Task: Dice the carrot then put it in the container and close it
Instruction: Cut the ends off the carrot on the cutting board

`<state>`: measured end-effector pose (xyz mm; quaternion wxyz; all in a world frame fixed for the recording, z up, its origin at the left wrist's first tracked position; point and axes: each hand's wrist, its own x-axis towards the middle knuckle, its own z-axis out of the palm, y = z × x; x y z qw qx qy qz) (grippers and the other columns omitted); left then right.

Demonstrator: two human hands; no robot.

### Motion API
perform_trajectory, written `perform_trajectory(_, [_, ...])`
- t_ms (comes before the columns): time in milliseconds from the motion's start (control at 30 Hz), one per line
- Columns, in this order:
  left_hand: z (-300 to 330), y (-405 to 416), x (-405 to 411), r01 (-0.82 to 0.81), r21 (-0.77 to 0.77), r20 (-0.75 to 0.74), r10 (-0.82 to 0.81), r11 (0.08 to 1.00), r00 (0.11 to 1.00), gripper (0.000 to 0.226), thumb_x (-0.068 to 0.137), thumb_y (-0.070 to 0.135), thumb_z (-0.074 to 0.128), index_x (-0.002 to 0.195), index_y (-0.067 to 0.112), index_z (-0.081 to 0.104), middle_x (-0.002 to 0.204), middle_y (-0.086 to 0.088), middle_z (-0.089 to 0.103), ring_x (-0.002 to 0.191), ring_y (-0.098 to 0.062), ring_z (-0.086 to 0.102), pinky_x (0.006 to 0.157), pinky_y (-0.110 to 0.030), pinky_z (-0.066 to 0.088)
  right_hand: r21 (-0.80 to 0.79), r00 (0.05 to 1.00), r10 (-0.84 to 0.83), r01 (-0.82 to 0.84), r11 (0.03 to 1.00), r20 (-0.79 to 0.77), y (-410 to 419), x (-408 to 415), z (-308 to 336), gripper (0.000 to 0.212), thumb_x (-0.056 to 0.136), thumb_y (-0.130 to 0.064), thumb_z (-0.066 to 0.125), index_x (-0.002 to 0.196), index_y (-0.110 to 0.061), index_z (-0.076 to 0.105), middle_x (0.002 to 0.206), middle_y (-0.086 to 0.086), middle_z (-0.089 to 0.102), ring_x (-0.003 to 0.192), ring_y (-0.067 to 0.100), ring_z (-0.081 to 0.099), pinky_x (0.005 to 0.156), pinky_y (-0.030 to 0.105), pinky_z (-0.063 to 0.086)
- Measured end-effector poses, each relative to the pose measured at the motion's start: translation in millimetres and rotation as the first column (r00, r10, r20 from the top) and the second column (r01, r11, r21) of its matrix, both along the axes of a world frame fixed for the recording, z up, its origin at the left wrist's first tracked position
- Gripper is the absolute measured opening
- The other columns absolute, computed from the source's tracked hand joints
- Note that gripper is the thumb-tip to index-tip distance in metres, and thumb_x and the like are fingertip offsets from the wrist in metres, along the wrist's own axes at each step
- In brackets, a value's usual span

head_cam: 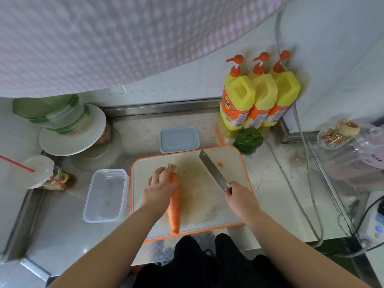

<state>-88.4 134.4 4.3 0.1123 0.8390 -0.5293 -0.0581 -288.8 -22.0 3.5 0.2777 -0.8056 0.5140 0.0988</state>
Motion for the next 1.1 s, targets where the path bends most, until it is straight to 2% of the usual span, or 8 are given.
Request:
perform_trajectory(33, [2,-3,-7,-0.155,-0.016,-0.116,0.153,0.988,0.981,0.06,0.075,-0.004,0.064,0.12,0.036,0.061,0.147,0.003,0.036,0.13,-0.031,0.036,0.09,-0.048,0.052,0.001,1.0,0.015,-0.015,1.0,0.001,3,1,0,0.017,0.098,-0.03,0.042,0.087,-0.017,0.044,0.096,0.01,0.066,0.092,0.032,0.063,0.069,0.034,0.044])
perform_trajectory(100, [2,-7,-19,-0.468,0.108,-0.375,0.472,0.877,0.798,0.06,0.093,0.021,0.058,0.148,0.028,0.034,0.152,-0.003,0.024,0.135,-0.034,0.028,0.106,-0.048,0.038,0.008,0.999,0.038,-0.038,0.999,-0.004,8,2,-2,0.017,0.099,-0.03,0.041,0.088,-0.017,0.044,0.095,0.01,0.066,0.091,0.03,0.063,0.067,0.033,0.041])
perform_trajectory(167, [-5,-6,-26,-0.552,0.254,-0.47,0.6,0.795,0.648,0.084,0.091,0.04,0.063,0.154,0.018,0.013,0.152,-0.009,0.021,0.136,-0.037,0.028,0.11,-0.048,0.031,0.019,0.998,0.059,-0.058,0.998,-0.013,10,2,-2,0.019,0.1,-0.029,0.04,0.095,-0.013,0.05,0.093,0.009,0.066,0.089,0.028,0.063,0.063,0.03,0.038])
perform_trajectory(233, [-12,-2,-26,-0.561,0.274,-0.5,0.614,0.781,0.61,0.089,0.088,0.036,0.068,0.154,0.018,0.011,0.151,-0.01,0.025,0.135,-0.036,0.033,0.107,-0.048,0.034,0.022,0.997,0.076,-0.076,0.997,-0.022,12,3,-1,0.023,0.101,-0.029,0.038,0.101,-0.011,0.053,0.086,0.006,0.063,0.084,0.026,0.062,0.061,0.029,0.037])
perform_trajectory(400, [-23,13,-22,-0.454,0.234,-0.56,0.501,0.86,0.66,0.079,0.086,0.013,0.062,0.151,0.029,0.021,0.135,-0.006,0.047,0.115,-0.027,0.047,0.093,-0.038,0.043,-0.049,0.996,0.086,-0.085,0.995,0.017,17,3,2,0.022,0.101,-0.028,0.037,0.104,-0.012,0.052,0.068,-0.002,0.051,0.065,0.022,0.054,0.048,0.029,0.03])
perform_trajectory(533, [-25,23,-28,-0.446,0.18,-0.503,0.472,0.877,0.724,0.062,0.086,0.026,0.07,0.14,0.023,0.039,0.134,-0.001,0.044,0.122,-0.024,0.045,0.1,-0.036,0.04,-0.09,0.977,0.197,-0.19,0.978,0.081,30,11,11,0.022,0.101,-0.029,0.037,0.105,-0.013,0.052,0.063,-0.004,0.048,0.063,0.024,0.054,0.056,0.033,0.037])
perform_trajectory(733, [-31,36,-32,-0.474,0.096,-0.475,0.459,0.875,0.751,0.052,0.087,0.034,0.071,0.131,0.017,0.05,0.125,0.002,0.051,0.118,-0.016,0.042,0.1,-0.029,0.036,-0.125,0.888,0.455,-0.445,0.887,0.072,52,32,22,0.023,0.102,-0.026,0.034,0.107,-0.012,0.051,0.08,0.005,0.063,0.073,0.029,0.061,0.055,0.034,0.034])
perform_trajectory(1100, [-33,36,-31,-0.484,0.08,-0.482,0.459,0.871,0.746,0.051,0.086,0.035,0.072,0.13,0.019,0.052,0.119,0.007,0.05,0.114,-0.012,0.041,0.095,-0.023,0.034,-0.066,0.917,0.398,-0.396,0.916,0.017,64,42,26,0.015,0.101,-0.021,0.037,0.103,-0.013,0.049,0.088,0.006,0.065,0.082,0.028,0.064,0.059,0.032,0.036])
